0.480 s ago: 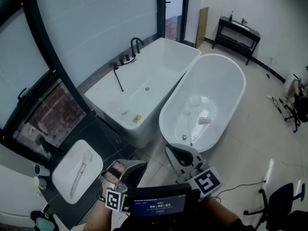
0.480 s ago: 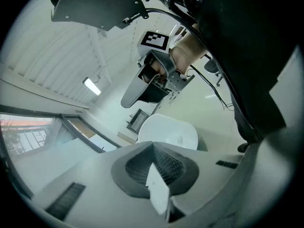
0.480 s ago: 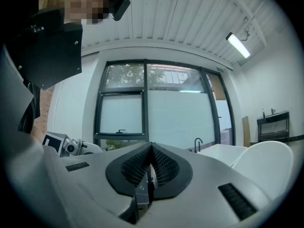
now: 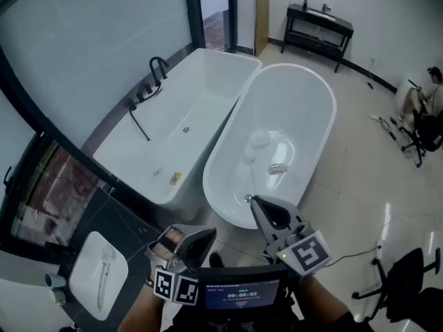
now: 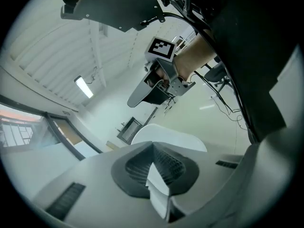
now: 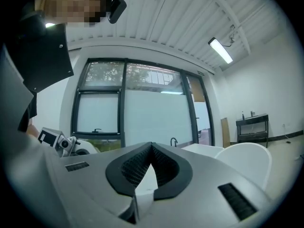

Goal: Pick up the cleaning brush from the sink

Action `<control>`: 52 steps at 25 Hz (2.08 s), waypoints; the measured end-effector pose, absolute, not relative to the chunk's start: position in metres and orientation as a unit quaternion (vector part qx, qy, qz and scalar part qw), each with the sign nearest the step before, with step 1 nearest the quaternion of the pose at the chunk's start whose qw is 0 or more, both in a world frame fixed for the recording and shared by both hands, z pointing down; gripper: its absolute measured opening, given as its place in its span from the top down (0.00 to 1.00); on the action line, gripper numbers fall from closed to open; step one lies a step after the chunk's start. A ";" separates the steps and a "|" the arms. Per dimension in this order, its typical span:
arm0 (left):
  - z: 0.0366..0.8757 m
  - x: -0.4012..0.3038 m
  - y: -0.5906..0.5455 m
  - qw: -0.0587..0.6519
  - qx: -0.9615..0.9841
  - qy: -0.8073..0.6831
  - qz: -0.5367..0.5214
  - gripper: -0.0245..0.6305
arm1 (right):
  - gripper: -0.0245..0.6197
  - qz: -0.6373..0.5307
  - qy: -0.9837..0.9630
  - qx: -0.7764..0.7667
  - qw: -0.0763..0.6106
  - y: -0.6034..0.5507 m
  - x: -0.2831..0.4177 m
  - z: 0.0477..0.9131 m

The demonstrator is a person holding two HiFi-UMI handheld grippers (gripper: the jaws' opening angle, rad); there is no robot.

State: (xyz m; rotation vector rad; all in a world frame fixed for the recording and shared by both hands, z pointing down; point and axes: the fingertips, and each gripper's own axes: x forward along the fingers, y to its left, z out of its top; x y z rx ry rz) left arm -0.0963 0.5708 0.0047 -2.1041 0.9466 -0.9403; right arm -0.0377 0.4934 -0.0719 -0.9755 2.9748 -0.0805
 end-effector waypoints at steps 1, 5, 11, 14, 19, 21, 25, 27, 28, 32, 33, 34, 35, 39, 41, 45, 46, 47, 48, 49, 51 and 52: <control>0.005 -0.092 0.555 0.323 -0.803 0.351 -0.358 0.94 | 0.96 -0.028 0.948 -0.318 0.004 0.479 -0.033 -0.070; 0.005 -0.089 0.482 0.317 -0.818 0.341 -0.338 0.94 | 0.96 -0.025 0.936 -0.351 0.003 0.412 -0.021 -0.070; 0.009 -0.103 0.385 0.294 -0.832 0.343 -0.322 0.94 | 0.96 -0.036 0.913 -0.407 -0.005 0.325 -0.005 -0.064; 0.003 -0.105 0.342 0.243 -0.857 0.349 -0.291 0.94 | 0.96 -0.056 0.900 -0.432 -0.014 0.275 0.004 -0.052; 0.015 -0.082 0.276 0.195 -0.870 0.355 -0.281 0.94 | 0.96 -0.081 0.894 -0.441 -0.003 0.200 0.032 -0.040; 0.018 -0.075 0.247 0.157 -0.875 0.367 -0.275 0.94 | 0.96 -0.091 0.896 -0.435 0.005 0.171 0.040 -0.038; 0.022 -0.061 0.181 0.084 -0.867 0.421 -0.254 0.94 | 0.96 -0.109 0.903 -0.415 -0.006 0.105 0.055 -0.022; 0.030 -0.055 0.151 0.071 -0.858 0.438 -0.259 0.94 | 0.96 -0.121 0.908 -0.402 -0.013 0.074 0.060 -0.007; 0.035 -0.051 0.138 0.066 -0.856 0.443 -0.259 0.94 | 0.96 -0.124 0.910 -0.395 -0.019 0.060 0.061 0.001; 0.063 -0.027 0.083 0.021 -0.869 0.441 -0.225 0.94 | 0.96 -0.140 0.915 -0.376 -0.046 0.007 0.068 0.030; 0.072 -0.027 0.069 -0.003 -0.871 0.444 -0.212 0.94 | 0.96 -0.148 0.914 -0.375 -0.054 -0.005 0.067 0.040; 0.083 -0.031 0.054 -0.031 -0.870 0.450 -0.199 0.94 | 0.96 -0.157 0.912 -0.375 -0.063 -0.017 0.064 0.053; 0.096 -0.037 0.039 -0.059 -0.867 0.458 -0.186 0.94 | 0.96 -0.165 0.909 -0.374 -0.074 -0.028 0.060 0.069; 0.170 -0.053 -0.012 -0.135 -0.844 0.487 -0.181 0.94 | 0.96 -0.205 0.895 -0.377 -0.122 -0.070 0.056 0.149; 0.214 -0.055 -0.036 -0.176 -0.841 0.482 -0.174 0.94 | 0.84 -0.230 0.885 -0.378 -0.143 -0.091 0.052 0.199; 0.318 -0.057 -0.072 -0.263 -0.829 0.477 -0.128 0.94 | 0.76 -0.278 0.874 -0.352 -0.189 -0.119 0.035 0.318; 0.350 -0.055 -0.077 -0.282 -0.822 0.477 -0.134 0.94 | 0.66 -0.291 0.869 -0.348 -0.199 -0.124 0.033 0.349; 0.381 -0.053 -0.080 -0.298 -0.816 0.475 -0.142 0.94 | 0.65 -0.302 0.864 -0.345 -0.210 -0.129 0.033 0.381; 0.413 -0.049 -0.083 -0.311 -0.812 0.470 -0.150 0.94 | 0.65 -0.307 0.859 -0.343 -0.223 -0.134 0.033 0.413; 0.444 -0.045 -0.086 -0.326 -0.810 0.462 -0.156 0.94 | 0.65 -0.310 0.855 -0.340 -0.238 -0.138 0.035 0.445; 0.506 -0.039 -0.092 -0.356 -0.803 0.447 -0.168 0.94 | 0.65 -0.317 0.847 -0.334 -0.265 -0.146 0.038 0.511; 0.537 -0.039 -0.095 -0.367 -0.797 0.445 -0.178 0.94 | 0.65 -0.327 0.842 -0.331 -0.273 -0.148 0.039 0.545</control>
